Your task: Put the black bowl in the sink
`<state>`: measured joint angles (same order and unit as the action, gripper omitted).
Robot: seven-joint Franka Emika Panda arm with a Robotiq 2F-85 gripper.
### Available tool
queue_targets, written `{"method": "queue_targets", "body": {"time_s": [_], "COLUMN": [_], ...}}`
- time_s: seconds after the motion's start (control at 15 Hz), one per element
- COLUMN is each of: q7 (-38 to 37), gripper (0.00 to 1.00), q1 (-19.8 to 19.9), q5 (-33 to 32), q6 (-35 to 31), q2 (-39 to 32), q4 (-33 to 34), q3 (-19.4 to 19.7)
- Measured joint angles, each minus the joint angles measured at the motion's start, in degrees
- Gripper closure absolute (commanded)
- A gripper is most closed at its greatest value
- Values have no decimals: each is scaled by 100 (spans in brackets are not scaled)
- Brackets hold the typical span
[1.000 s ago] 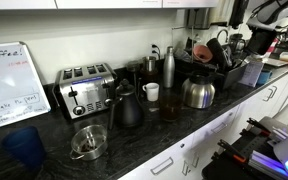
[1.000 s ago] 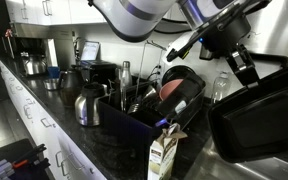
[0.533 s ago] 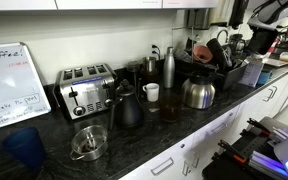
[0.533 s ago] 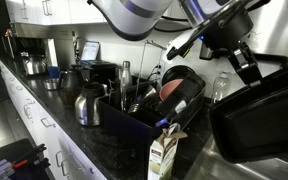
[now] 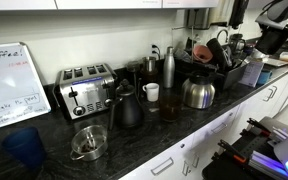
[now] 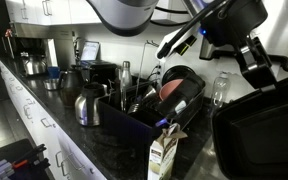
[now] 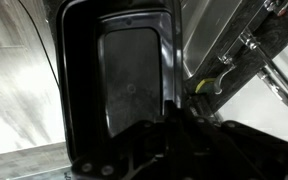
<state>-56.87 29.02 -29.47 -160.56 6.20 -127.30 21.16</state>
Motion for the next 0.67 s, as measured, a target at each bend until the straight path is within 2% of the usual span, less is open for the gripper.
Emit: {"method": "queue_targets", "body": {"time_s": [0.6, 0.67], "q7": [-979, -1059], "gripper": [98, 93], "q1": [89, 86], "q5": [-196, -276], "q6": [0, 0], "q2": [54, 53], "q4": [55, 54], "q3": [45, 32]}}
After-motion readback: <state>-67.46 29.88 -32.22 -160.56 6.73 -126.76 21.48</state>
